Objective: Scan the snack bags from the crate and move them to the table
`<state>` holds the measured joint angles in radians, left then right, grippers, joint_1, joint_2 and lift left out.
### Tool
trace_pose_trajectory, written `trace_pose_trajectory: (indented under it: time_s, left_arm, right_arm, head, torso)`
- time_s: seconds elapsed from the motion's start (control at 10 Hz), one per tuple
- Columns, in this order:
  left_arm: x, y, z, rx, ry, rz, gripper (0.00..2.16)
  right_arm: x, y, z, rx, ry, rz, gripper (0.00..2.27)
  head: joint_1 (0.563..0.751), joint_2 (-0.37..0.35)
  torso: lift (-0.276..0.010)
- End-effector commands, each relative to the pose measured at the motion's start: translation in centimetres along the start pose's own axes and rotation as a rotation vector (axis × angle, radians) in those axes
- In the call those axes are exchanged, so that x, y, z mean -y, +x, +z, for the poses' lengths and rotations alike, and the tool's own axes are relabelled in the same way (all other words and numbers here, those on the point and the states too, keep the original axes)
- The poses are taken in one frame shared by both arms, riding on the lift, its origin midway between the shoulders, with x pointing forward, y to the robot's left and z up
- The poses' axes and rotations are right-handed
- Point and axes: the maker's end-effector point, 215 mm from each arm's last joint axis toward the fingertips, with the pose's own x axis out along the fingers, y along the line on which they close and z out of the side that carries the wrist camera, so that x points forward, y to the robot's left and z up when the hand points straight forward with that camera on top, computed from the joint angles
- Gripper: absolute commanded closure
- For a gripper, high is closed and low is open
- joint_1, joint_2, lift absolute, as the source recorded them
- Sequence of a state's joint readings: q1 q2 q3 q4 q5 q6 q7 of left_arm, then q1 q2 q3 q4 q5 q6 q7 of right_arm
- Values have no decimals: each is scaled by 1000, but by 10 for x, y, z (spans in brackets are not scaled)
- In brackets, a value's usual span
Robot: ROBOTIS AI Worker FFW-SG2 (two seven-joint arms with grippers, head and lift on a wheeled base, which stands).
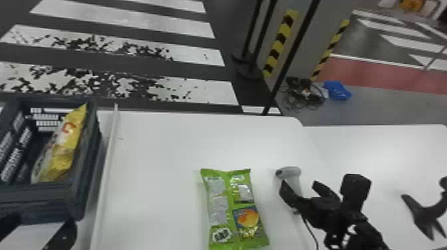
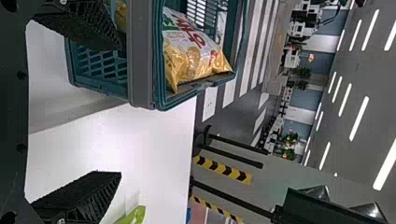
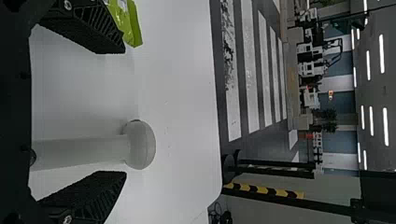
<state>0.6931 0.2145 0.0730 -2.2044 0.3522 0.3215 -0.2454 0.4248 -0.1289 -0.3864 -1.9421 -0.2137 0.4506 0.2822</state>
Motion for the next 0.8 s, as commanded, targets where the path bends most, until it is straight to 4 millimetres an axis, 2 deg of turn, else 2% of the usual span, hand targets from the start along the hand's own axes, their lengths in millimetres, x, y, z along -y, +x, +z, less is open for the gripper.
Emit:
trace_pose_trajectory:
  time_s: [0.0, 0.1, 0.3, 0.7]
  left_arm:
    - [2, 2, -1, 0, -3, -4, 33]
    - [3, 2, -1, -1, -2, -7, 33]
    - [2, 2, -2, -4, -1, -6, 33]
    - [4, 3, -6, -8, -4, -14, 33]
  right_arm:
    - [-24, -15, 11, 30, 13, 30, 53]
    - [-39, -22, 14, 32, 26, 60, 53]
    - [-63, -32, -17, -88, 127, 144, 53]
    - [-85, -52, -54, -294, 379, 365, 53]
  head:
    - [695, -279]
    - [695, -270]
    - [695, -233]
    - [695, -184]
  torso:
    - [-95]
    - [-95]
    - [-95]
    - [-95]
